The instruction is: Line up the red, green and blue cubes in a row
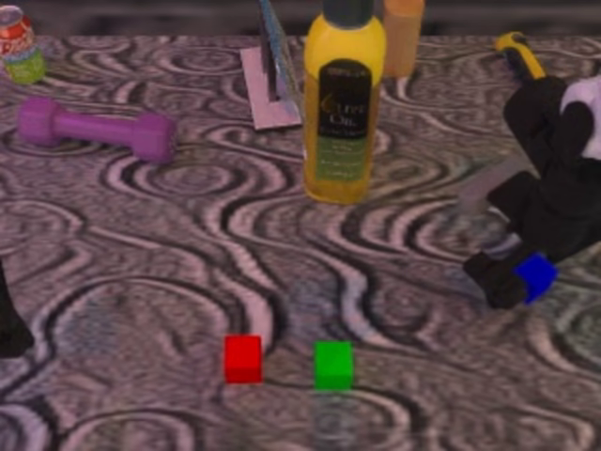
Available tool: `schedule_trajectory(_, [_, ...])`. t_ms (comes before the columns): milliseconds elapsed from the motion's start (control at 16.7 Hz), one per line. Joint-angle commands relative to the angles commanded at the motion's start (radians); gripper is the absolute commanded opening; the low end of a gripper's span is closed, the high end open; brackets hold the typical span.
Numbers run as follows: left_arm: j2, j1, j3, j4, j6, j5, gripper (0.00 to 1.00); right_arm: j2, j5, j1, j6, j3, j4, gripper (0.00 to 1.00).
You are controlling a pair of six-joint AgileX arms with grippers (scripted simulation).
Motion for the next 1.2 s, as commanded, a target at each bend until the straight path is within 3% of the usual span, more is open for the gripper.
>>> schedule_trajectory(180, [0.0,0.0,0.0,0.0,0.0,0.0,1.0,0.0,0.0,0.0,0.0,0.0,0.0,1.0])
schedule_trajectory(960, [0.0,0.0,0.0,0.0,0.0,0.0,1.0,0.0,0.0,0.0,0.0,0.0,0.0,0.02])
schedule_trajectory(1200, [0.0,0.0,0.0,0.0,0.0,0.0,1.0,0.0,0.0,0.0,0.0,0.0,0.0,0.0])
